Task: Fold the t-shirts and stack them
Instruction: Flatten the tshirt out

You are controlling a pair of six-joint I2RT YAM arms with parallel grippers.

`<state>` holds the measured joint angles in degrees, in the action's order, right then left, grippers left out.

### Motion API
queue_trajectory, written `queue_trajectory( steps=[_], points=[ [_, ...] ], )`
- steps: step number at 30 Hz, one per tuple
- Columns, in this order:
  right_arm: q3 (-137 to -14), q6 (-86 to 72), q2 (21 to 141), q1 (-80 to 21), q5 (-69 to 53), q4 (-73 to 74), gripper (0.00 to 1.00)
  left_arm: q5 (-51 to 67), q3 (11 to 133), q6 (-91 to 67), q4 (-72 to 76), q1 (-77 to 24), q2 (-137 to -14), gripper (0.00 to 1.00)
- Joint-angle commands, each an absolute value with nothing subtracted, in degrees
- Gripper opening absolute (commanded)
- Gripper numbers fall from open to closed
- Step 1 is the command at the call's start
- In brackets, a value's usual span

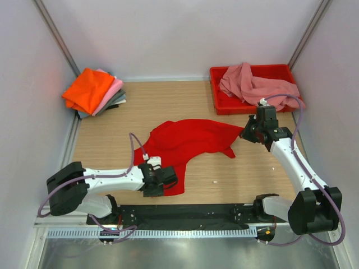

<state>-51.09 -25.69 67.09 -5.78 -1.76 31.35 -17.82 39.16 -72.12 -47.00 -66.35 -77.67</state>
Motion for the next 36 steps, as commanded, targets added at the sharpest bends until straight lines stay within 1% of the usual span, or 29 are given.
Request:
queue_trajectory(
  steps=[1,2,3,4,7,9,10,11,12,13,14,16,20,21,22,24,25,27,28,29,34,36],
  points=[
    [-51.15,-25.14,66.18,-5.71,-2.81,30.41,0.01,-22.67,39.37,-74.09,-45.44,-67.06,-80.24,0.37],
    [-51.15,-25.14,66.36,-5.71,-2.81,30.41,0.01,-23.02,39.55,-73.74,-45.09,-66.97,-80.42,0.28],
    [-50.98,-25.05,66.44,-5.80,-3.07,30.32,0.01,-23.20,39.72,-73.39,-44.65,-67.06,-80.51,0.17],
    [-50.98,-25.05,66.45,-5.71,-3.34,30.41,0.01,-23.29,40.07,-72.87,-44.47,-67.06,-80.16,0.00],
    [-51.24,-25.05,66.10,-5.80,-4.74,30.94,0.01,-25.04,42.96,-72.33,-47.62,-67.50,-76.22,0.00],
    [-51.50,-25.31,64.61,-5.80,-7.46,31.46,0.01,-28.64,46.65,-72.33,-56.22,-67.94,-71.31,0.00],
    [-51.50,-25.49,63.64,-5.80,-9.12,31.55,0.01,-30.04,51.80,-72.33,-59.82,-68.37,-69.63,0.00],
    [-51.50,-25.84,62.59,-5.80,-14.36,30.77,0.01,-31.45,54.81,-72.33,-66.90,-68.64,-67.96,0.00],
    [-51.85,-26.19,59.88,-5.89,-16.33,30.76,0.01,-34.86,57.89,-72.16,-70.10,-69.08,-64.63,0.00],
    [-52.38,-26.71,58.46,-5.89,-18.17,30.94,0.01,-36.11,64.36,-71.81,-73.09,-69.26,-63.29,0.00],
    [-53.25,-27.68,57.14,-5.80,-19.93,32.42,0.01,-37.08,67.64,-71.02,-77.04,-69.52,-61.63,0.00],
    [-57.38,-27.95,52.76,-5.98,-21.00,34.62,0.01,-38.32,76.06,-66.04,-78.39,-69.87,-57.07,0.00],
    [-66.51,-26.90,45.45,-5.89,-24.51,40.85,0.01,-36.39,86.55,-52.49,-72.44,-69.79,-49.41,0.00],
    [-70.54,-26.20,44.22,-5.98,-25.65,41.83,0.01,-35.43,88.83,-50.30,-71.46,-69.87,-48.26,0.00],
    [-72.58,-25.93,41.69,-5.89,-26.19,42.79,0.01,-33.33,93.99,-47.66,-70.50,-69.87,-47.56,0.00],
    [-78.01,-25.32,38.95,-5.89,-27.85,44.47,0.01,-31.12,98.94,-41.16,-68.47,-69.87,-46.32,0.00],
    [-79.35,-24.62,37.37,-5.98,-30.65,44.30,0.01,-28.07,102.97,-39.31,-67.68,-69.79,-45.97,0.00],
    [-81.90,-24.96,32.97,-6.59,-31.64,42.73,0.01,-22.01,106.77,-33.77,-64.44,-69.79,-45.09,0.00],
    [-82.35,-25.13,31.65,-6.77,-31.81,42.71,0.01,-21.97,107.48,-32.27,-63.29,-69.52,-44.74,0.00],
    [-82.53,-25.22,28.86,-6.68,-31.99,41.41,0.01,-17.71,107.93,-28.43,-60.67,-69.43,-44.30,0.00],
    [-86.39,-24.00,24.79,-7.38,-34.53,38.86,0.01,-8.80,112.14,-17.94,-55.64,-67.94,-42.37,0.00],
    [-89.99,-22.86,24.44,-8.35,-35.33,38.94,0.01,-2.83,114.85,-14.61,-52.92,-67.59,-42.01,0.00]
  ],
)
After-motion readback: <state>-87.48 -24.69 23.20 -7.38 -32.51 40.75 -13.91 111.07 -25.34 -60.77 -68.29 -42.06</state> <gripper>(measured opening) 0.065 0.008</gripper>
